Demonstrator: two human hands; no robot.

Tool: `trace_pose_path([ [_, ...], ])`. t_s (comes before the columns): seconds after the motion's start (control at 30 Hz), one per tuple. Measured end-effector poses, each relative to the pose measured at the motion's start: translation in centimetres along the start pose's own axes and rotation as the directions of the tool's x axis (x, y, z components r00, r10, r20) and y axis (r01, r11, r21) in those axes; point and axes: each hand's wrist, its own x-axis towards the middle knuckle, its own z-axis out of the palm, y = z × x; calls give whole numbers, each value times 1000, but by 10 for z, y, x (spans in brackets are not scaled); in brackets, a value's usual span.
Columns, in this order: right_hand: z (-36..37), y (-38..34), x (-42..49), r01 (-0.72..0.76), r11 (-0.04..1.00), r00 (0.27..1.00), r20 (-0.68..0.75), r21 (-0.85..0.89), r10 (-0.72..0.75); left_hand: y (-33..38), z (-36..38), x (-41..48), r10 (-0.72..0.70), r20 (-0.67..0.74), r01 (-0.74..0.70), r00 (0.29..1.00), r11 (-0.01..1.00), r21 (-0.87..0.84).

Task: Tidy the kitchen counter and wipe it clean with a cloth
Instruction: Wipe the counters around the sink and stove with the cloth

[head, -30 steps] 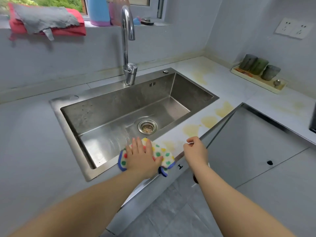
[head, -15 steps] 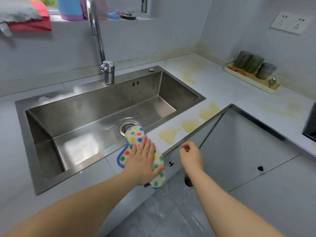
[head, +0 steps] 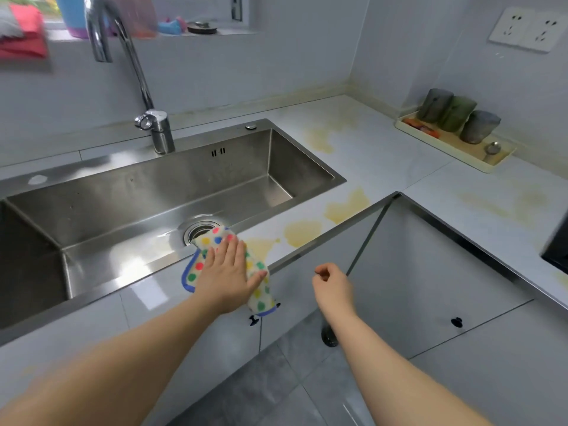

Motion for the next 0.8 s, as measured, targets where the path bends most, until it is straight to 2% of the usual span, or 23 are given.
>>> trace_pose_path([
  [0.13, -2, 2, 5, 6, 1000, 999, 48, 3, -6, 6, 3, 1, 123, 33, -124, 992, 991, 56],
  [0.23, -6, 2, 12, 30, 1000, 998, 61, -10, -29, 3, -5, 12, -12, -2, 12, 1000, 1000, -29],
  [0.3, -11, 4, 18, 31, 999, 998, 58, -16, -30, 14, -7, 17, -51, -10, 50, 999, 997, -66],
  [0.43, -18, 8, 32, 21, 1000, 999, 50, -17, -20, 21, -3, 27, 143, 15, -143, 990, 989, 33],
  [0.5, -20, 5, 39, 14, 1000, 999, 52, -8, -14, 18, -8, 37, 152, 30, -153, 988, 988, 39],
  [0.57, -24, 0, 47, 19, 1000, 999, 37, -6, -19, 26, -11, 52, 67, 17, -67, 998, 998, -13],
  [0.63, -29, -4, 56, 23, 1000, 1000, 7, -1, -23, 40, -14, 61, 64, 10, -64, 998, 998, -24],
  [0.73, -34, -9, 71, 17, 1000, 1000, -17, 5, -17, 45, -11, 75, 223, 5, -223, 975, 974, 44],
  [0.8, -37, -12, 83, 3, 1000, 999, -47, 24, -2, 44, -14, 87, 274, 28, -275, 961, 960, 53],
])
